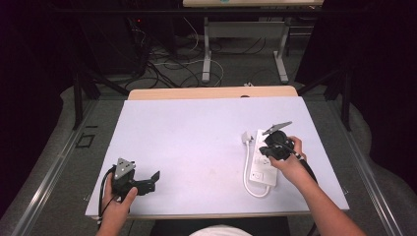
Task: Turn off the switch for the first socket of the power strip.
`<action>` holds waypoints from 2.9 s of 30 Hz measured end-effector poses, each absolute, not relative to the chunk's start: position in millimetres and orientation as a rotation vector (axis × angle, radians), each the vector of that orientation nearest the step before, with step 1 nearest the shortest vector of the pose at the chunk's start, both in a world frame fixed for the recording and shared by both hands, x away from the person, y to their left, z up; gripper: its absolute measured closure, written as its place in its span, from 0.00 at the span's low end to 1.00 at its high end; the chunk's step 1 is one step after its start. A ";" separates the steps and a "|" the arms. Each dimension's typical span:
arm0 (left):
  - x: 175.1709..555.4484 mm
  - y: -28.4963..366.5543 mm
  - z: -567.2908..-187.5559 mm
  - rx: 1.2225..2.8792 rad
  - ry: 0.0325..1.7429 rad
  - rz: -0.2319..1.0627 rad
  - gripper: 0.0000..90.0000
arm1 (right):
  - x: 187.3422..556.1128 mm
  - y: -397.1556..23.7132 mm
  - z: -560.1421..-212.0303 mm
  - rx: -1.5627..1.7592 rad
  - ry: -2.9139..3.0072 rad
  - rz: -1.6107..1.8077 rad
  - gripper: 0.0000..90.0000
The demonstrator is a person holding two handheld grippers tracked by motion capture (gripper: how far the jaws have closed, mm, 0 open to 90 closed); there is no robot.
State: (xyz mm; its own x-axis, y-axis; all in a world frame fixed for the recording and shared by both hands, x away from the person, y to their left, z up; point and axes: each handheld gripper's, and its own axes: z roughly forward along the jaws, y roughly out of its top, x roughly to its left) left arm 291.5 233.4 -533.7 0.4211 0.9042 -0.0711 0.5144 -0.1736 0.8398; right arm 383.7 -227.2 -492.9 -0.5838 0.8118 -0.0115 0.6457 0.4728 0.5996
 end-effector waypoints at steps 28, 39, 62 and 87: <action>291.7 233.3 -534.1 1.827 1.220 0.576 0.00 | 396.1 -214.6 -512.0 1.278 2.481 0.743 1.00; 291.8 233.3 -534.1 1.827 1.216 0.580 0.00 | 396.0 -213.5 -515.3 1.289 2.483 0.790 1.00; 291.8 233.6 -533.9 1.829 1.215 0.579 0.00 | 394.9 -211.4 -514.6 1.287 2.483 0.748 1.00; 293.1 233.5 -534.0 1.840 1.215 0.578 0.00 | 395.9 -215.2 -518.1 1.333 2.457 0.773 1.00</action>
State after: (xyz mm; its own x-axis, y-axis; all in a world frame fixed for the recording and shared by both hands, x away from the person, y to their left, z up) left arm 293.1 233.5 -534.0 0.4250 0.9027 -0.0672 0.5178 -0.1815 0.8360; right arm 395.9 -215.2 -518.1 -0.5545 0.8313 0.0387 0.7038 0.4436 0.5550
